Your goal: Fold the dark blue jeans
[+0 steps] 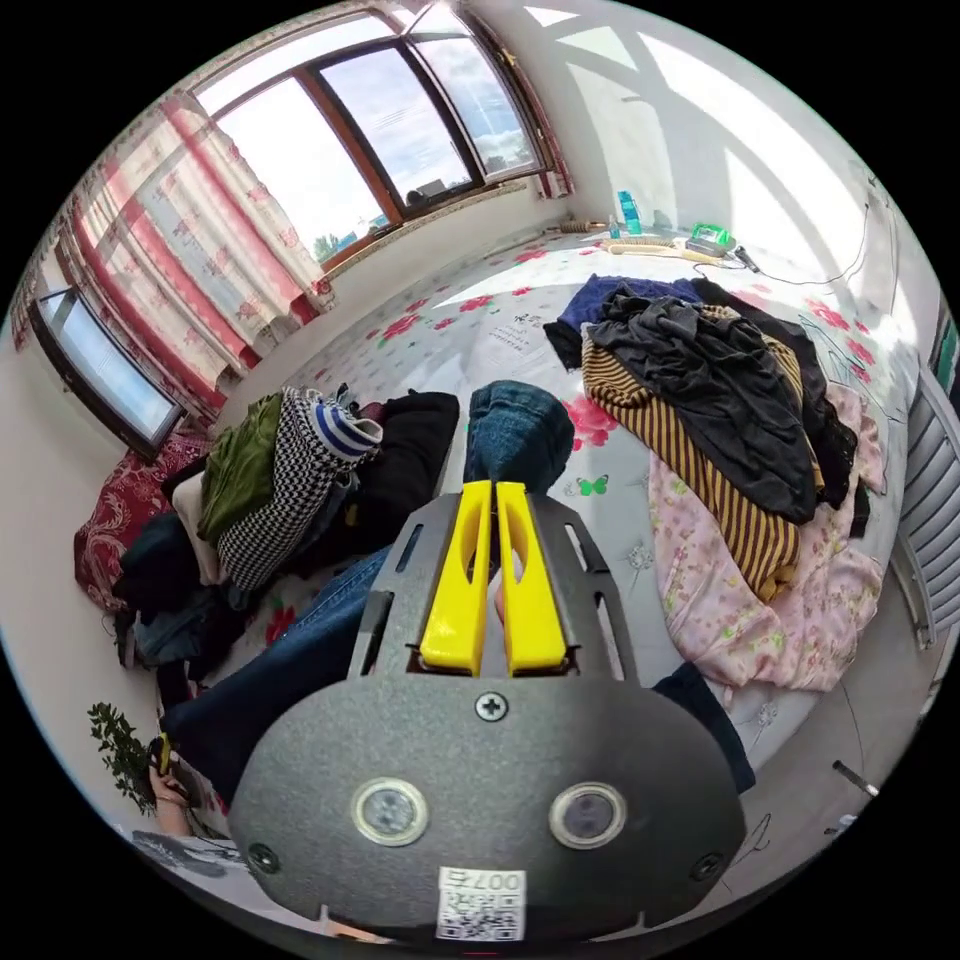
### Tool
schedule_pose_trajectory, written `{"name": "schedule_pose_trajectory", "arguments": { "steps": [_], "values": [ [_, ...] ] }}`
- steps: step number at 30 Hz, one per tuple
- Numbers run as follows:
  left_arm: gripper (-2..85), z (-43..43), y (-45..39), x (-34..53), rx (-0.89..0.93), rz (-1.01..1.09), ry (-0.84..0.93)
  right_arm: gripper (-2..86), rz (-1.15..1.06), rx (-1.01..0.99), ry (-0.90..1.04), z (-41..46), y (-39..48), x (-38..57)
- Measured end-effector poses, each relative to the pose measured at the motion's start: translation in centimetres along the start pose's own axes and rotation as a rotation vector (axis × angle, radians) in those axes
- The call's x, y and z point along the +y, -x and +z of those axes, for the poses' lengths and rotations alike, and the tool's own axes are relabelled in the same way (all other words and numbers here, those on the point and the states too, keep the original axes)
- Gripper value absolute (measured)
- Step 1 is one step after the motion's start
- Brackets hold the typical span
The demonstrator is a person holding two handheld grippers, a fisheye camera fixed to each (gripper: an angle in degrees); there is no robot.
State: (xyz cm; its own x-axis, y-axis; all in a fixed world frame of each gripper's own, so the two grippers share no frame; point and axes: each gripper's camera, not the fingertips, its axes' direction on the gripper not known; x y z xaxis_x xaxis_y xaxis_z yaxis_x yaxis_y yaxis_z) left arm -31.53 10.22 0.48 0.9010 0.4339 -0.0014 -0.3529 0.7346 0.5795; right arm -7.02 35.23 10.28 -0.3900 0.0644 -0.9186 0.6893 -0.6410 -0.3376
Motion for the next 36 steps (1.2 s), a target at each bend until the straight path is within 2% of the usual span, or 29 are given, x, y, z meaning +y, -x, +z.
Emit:
{"name": "schedule_pose_trajectory", "arguments": {
  "steps": [3,6,9,13,16,21,24,29,31,36],
  "values": [
    [1.8,6.6,-0.7,-3.2,-0.094,0.002,0.027,1.8,0.082,0.094,-0.036,3.2,1.7,-2.7],
    [2.7,10.4,0.1,-4.8,-0.118,-0.047,0.090,3.1,0.147,0.061,0.100,7.8,1.7,-3.6],
    [3.6,9.3,-0.2,-4.2,-0.104,0.038,0.054,3.9,0.112,-0.037,0.170,9.9,1.9,-1.4],
    [4.1,6.8,1.7,0.1,-0.250,0.123,0.142,5.6,-0.126,-0.046,0.357,12.2,3.2,6.2],
    [4.7,3.8,4.7,3.8,-0.352,0.060,0.194,7.3,-0.222,-0.044,0.512,12.6,3.0,12.6],
    [5.8,-4.0,8.8,9.2,-0.417,-0.116,0.141,9.0,-0.222,-0.033,0.606,9.1,-0.2,18.8],
    [6.7,-8.2,11.5,12.3,-0.404,-0.236,0.129,9.9,-0.105,0.012,0.593,5.6,-4.8,20.4],
    [8.2,-13.2,16.7,17.5,-0.282,-0.493,0.085,10.8,0.268,0.160,0.482,-0.8,-14.8,23.5],
    [9.3,-13.8,18.1,18.9,-0.203,-0.526,0.068,10.9,0.448,0.134,0.429,-3.1,-19.3,26.0],
    [10.0,-10.9,19.6,19.2,-0.036,-0.532,0.146,10.6,0.577,0.001,0.423,-3.2,-23.3,29.8]
  ]
}}
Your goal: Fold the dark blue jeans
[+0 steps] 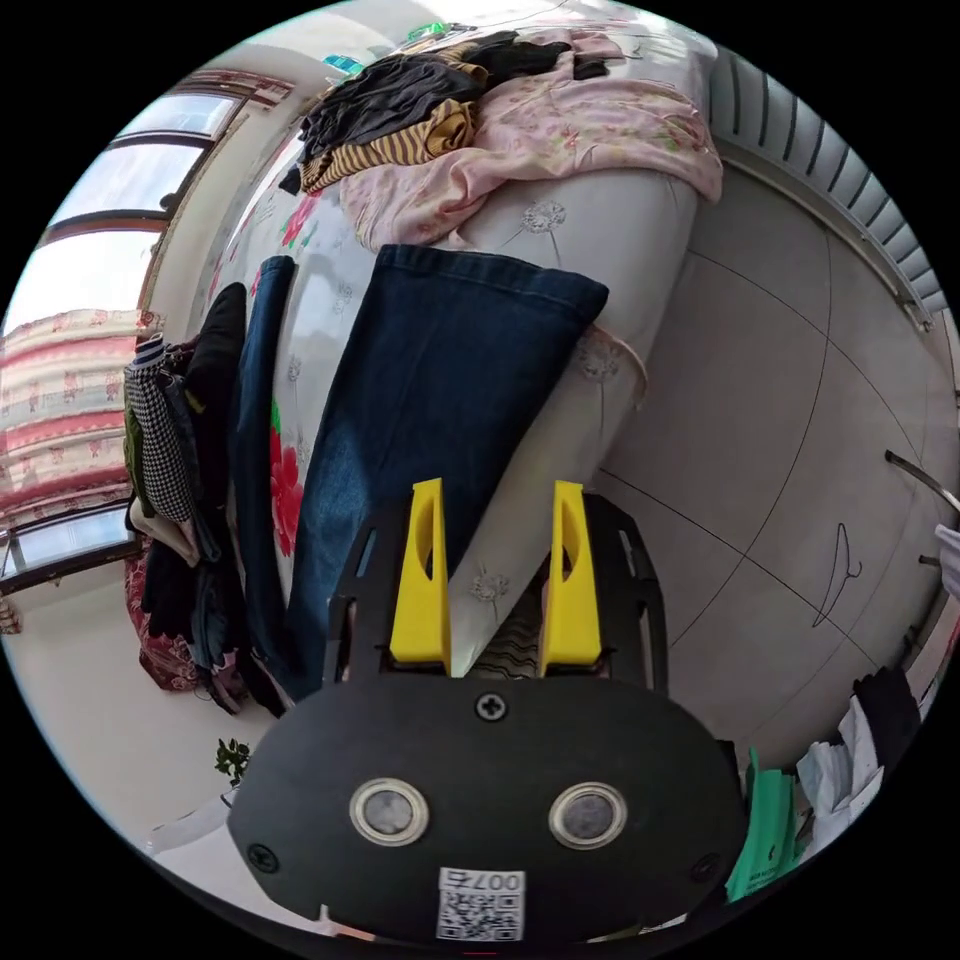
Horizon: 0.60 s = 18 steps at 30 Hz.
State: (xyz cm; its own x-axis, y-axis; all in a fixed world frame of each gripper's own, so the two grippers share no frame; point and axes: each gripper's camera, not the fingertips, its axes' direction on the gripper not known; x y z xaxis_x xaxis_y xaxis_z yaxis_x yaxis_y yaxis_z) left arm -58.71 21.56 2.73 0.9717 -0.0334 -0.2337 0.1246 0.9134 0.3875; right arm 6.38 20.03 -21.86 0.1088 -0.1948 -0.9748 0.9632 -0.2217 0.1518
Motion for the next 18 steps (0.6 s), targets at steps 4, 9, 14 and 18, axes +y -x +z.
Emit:
{"name": "schedule_pose_trajectory", "arguments": {
  "steps": [4,9,14,18],
  "values": [
    [4.4,1.5,0.2,-1.4,-0.002,-0.024,0.037,8.7,-0.046,-0.029,-0.005,1.1,0.3,0.1],
    [0.8,0.4,-1.3,-2.1,0.127,0.088,0.046,2.3,-0.068,0.124,0.041,1.7,0.0,-0.3],
    [-0.1,-1.8,-5.5,-2.6,0.315,0.260,0.056,0.1,-0.171,-0.157,-0.047,-0.9,0.6,0.1],
    [-0.3,-5.3,-10.9,-3.1,0.447,0.434,0.027,-0.3,-0.309,-0.597,-0.194,-7.5,3.5,0.8]
  ]
}}
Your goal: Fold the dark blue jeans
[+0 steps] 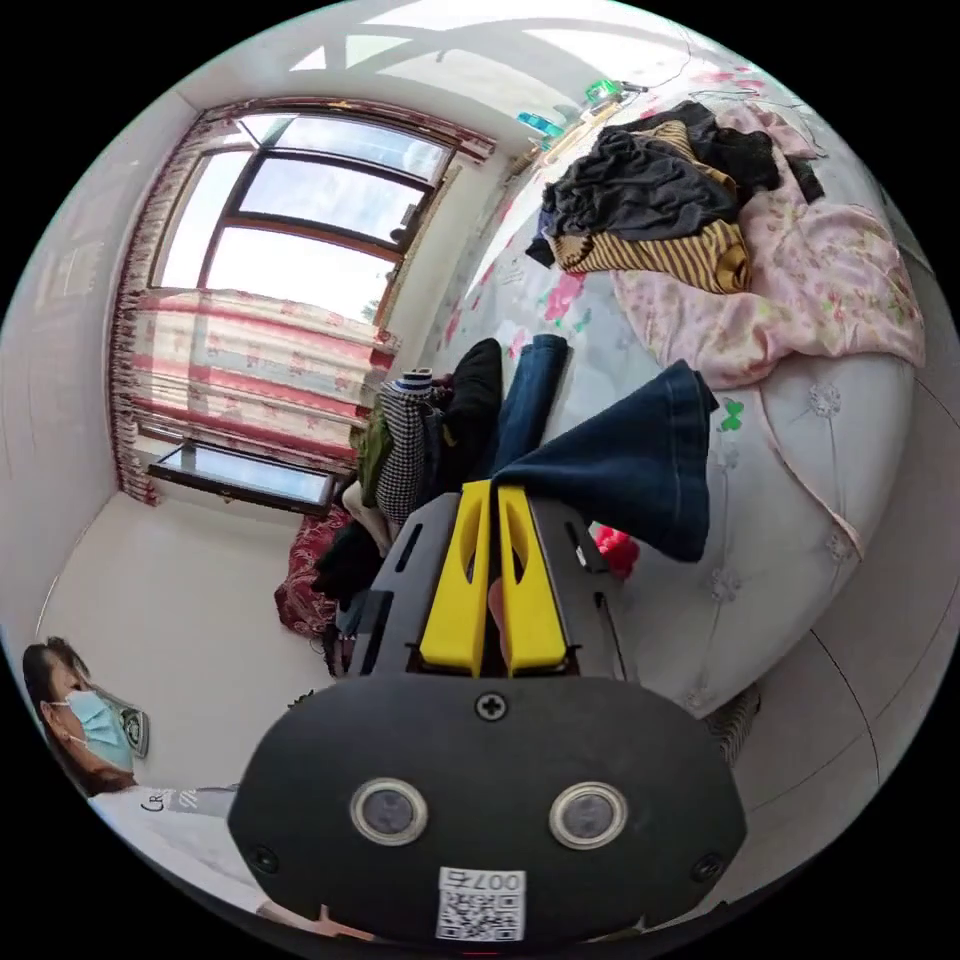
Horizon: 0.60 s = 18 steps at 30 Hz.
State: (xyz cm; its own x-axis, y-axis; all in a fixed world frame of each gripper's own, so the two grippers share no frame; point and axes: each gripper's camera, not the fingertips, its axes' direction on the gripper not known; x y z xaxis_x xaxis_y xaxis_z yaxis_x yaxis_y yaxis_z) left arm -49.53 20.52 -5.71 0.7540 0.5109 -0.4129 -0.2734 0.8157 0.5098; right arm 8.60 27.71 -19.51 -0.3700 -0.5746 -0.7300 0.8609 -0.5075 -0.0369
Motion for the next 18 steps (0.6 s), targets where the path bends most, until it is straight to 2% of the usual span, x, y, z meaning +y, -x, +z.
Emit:
{"name": "schedule_pose_trajectory", "arguments": {
  "steps": [1,4,8,10,13,16,18],
  "values": [
    [-0.3,-0.6,-1.8,-0.7,0.016,0.064,0.001,-0.3,-0.088,-0.103,-0.045,-1.6,2.5,-0.3],
    [-0.2,-2.9,-5.2,-1.5,0.035,0.207,0.028,-0.3,-0.296,-0.249,-0.156,-6.8,7.3,0.0],
    [-0.1,-5.4,-5.8,0.4,-0.006,0.239,0.075,-0.3,-0.354,-0.233,-0.204,-11.1,7.8,2.3],
    [-0.2,-6.4,-3.0,2.8,-0.070,0.132,0.102,-0.3,-0.251,-0.123,-0.164,-11.5,4.8,4.3],
    [-0.5,-7.2,1.7,6.1,-0.101,-0.079,0.093,-0.3,-0.020,-0.092,-0.150,-11.0,-0.8,7.0],
    [-0.6,-6.4,2.7,7.1,-0.106,-0.125,0.114,-0.3,0.129,-0.090,-0.166,-10.2,-4.0,8.7],
    [-0.6,-5.7,1.9,6.4,-0.068,-0.093,0.112,-0.3,0.140,-0.043,-0.133,-9.3,-4.1,8.6]
  ]
}}
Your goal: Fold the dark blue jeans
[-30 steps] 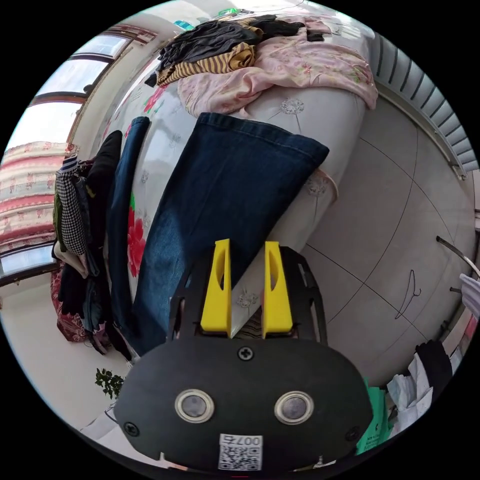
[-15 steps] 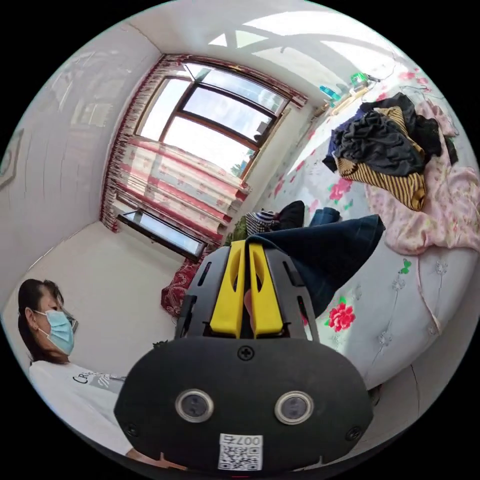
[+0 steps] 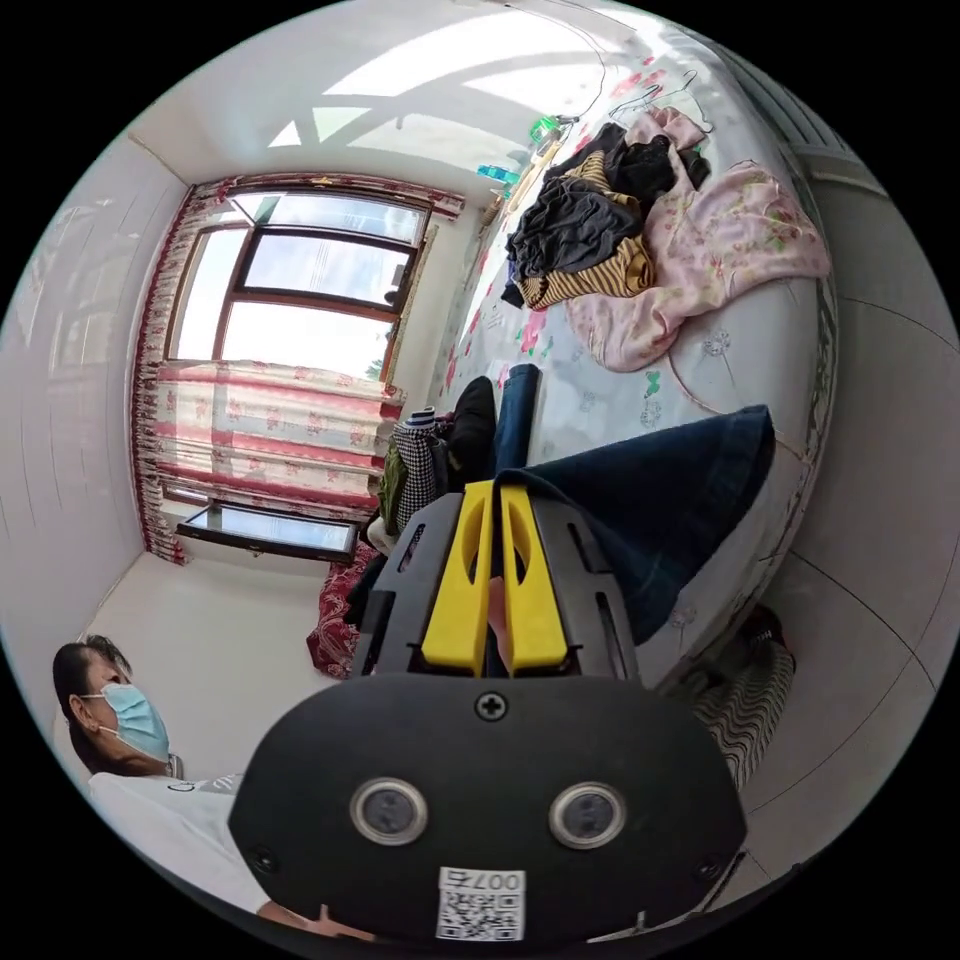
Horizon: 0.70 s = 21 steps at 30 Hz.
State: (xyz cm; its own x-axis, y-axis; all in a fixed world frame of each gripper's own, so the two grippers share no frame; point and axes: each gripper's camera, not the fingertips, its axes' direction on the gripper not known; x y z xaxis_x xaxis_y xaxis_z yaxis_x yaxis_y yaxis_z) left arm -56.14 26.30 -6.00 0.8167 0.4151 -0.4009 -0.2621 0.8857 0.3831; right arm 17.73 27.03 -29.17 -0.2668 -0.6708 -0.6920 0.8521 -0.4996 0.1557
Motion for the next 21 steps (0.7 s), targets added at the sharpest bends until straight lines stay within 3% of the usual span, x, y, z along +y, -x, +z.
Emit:
{"name": "schedule_pose_trajectory", "arguments": {
  "steps": [6,14,21],
  "values": [
    [-0.6,2.0,-3.4,-3.7,0.085,0.095,-0.041,-0.3,-0.049,-0.051,-0.035,2.2,2.4,-1.2],
    [-0.4,4.9,-4.4,-6.3,0.073,0.041,-0.072,-0.2,-0.118,0.024,-0.075,4.8,6.4,-2.6],
    [3.2,15.4,-7.2,-18.6,-0.026,0.048,-0.055,1.3,-0.430,0.161,0.092,21.4,19.1,-11.2]
  ]
}}
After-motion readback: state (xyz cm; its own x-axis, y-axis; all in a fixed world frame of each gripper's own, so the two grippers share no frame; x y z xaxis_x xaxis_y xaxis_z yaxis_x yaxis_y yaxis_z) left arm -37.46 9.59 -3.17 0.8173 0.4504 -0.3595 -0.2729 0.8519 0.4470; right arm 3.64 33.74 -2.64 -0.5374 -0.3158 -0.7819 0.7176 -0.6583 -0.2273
